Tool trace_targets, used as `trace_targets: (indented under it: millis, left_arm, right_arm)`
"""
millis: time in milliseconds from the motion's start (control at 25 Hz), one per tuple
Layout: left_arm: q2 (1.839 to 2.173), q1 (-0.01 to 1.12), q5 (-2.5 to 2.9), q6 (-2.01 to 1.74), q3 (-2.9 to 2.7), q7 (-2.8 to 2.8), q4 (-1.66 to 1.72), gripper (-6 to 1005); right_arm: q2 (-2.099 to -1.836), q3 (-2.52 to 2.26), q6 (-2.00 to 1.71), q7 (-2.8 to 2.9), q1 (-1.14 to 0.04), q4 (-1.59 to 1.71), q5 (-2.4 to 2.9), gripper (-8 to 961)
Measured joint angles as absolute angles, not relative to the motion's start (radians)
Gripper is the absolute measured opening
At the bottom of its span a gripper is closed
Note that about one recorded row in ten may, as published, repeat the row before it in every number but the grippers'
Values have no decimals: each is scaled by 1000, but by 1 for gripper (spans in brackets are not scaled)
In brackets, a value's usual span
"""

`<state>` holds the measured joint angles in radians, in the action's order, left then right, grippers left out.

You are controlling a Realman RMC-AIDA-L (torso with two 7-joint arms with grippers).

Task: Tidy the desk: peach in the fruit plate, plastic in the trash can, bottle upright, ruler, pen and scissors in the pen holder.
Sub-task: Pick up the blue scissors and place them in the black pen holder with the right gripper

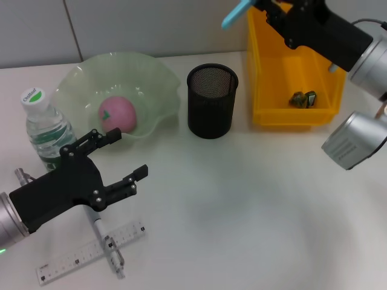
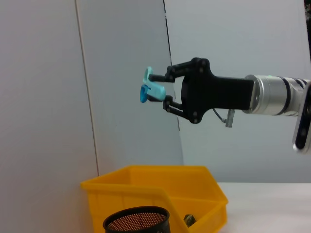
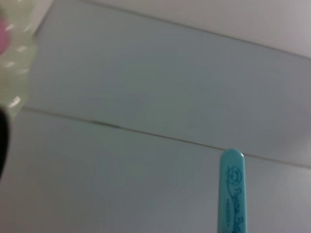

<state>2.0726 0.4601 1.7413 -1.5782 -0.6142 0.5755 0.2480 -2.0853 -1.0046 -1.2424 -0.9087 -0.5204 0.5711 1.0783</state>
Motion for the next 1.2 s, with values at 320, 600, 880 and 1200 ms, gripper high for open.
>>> trace_targets:
  millis: [320, 600, 880, 1200]
  left_arm:
    - [2074, 461, 1733, -1582, -615, 552, 232, 812]
    - [2074, 460, 1699, -1563, -615, 488, 191, 812]
    - [2075, 469, 1689, -1550, -614, 461, 182, 812]
    - [2077, 476, 1671, -1547, -614, 416, 154, 812]
  right_arm:
    - [-2091, -1078, -1204, -1273, -499, 564, 1065, 266]
    - [-2089, -1074, -1144, -1419, -524, 497, 1062, 274]
    - [-2086, -1084, -1120, -1513, -535, 541, 1072, 281]
    - [-2087, -1092, -1066, -1655, -569, 499, 1088, 290]
